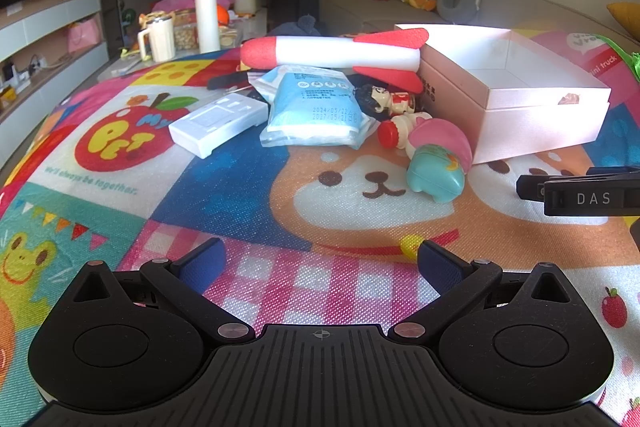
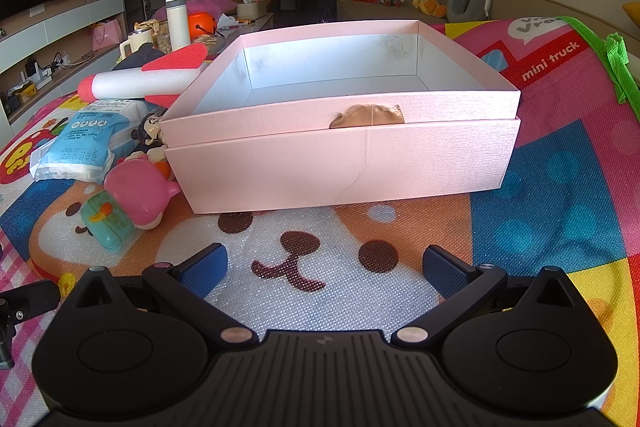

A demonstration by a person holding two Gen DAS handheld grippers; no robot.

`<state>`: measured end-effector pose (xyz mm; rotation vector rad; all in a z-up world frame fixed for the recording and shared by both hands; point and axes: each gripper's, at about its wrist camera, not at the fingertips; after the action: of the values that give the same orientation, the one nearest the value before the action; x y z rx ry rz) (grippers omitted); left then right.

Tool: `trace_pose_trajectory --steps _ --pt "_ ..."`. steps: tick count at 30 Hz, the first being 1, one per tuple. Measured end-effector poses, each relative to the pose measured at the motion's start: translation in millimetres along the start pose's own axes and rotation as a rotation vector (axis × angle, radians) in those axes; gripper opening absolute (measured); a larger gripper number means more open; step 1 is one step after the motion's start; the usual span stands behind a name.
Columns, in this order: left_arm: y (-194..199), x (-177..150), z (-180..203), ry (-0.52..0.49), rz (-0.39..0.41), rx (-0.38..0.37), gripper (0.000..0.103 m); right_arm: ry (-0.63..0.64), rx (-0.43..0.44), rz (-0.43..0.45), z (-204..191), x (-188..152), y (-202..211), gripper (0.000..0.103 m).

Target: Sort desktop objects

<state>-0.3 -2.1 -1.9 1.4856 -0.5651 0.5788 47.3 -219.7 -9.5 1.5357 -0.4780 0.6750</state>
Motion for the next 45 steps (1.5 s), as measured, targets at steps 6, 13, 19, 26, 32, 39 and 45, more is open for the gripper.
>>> trace_pose_trajectory --steps 6,13,19,26,32,39,45 --pt "0 0 0 0.001 0.0 -0.001 0.103 0.0 0.0 0.0 0 0 0 0.103" --pt "0 0 0 0.001 0.0 -0.001 0.103 0.0 0.0 0.0 0 0 0 0.103" --pt "0 0 0 0.0 0.0 0.0 0.103 0.0 0.001 0.0 0 0 0 0.103" --pt "0 0 0 0.002 0.0 -0.002 0.103 0.002 -0.001 0.0 1 0 1 0.103" --pt "0 0 0 0.0 -0.001 -0.002 0.103 -0.009 0.001 -0.012 0 0 2 0.103" --pt "-1 0 0 -0.005 -0.007 -0.003 0.103 -0.035 -0.028 -0.081 -4 -19 26 0.103" --pt "-1 0 -3 -0.011 -0.012 -0.016 0.103 -0.014 -0.01 -0.095 -4 -25 33 0.103"
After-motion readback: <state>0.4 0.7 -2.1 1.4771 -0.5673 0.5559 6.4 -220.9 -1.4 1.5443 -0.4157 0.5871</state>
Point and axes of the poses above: each gripper's, at about its wrist camera, not at the fingertips, and y roughly against the way its jaws point, z to its right, x to its top, and after that the axes turned 8 degrees about -z, right-handed
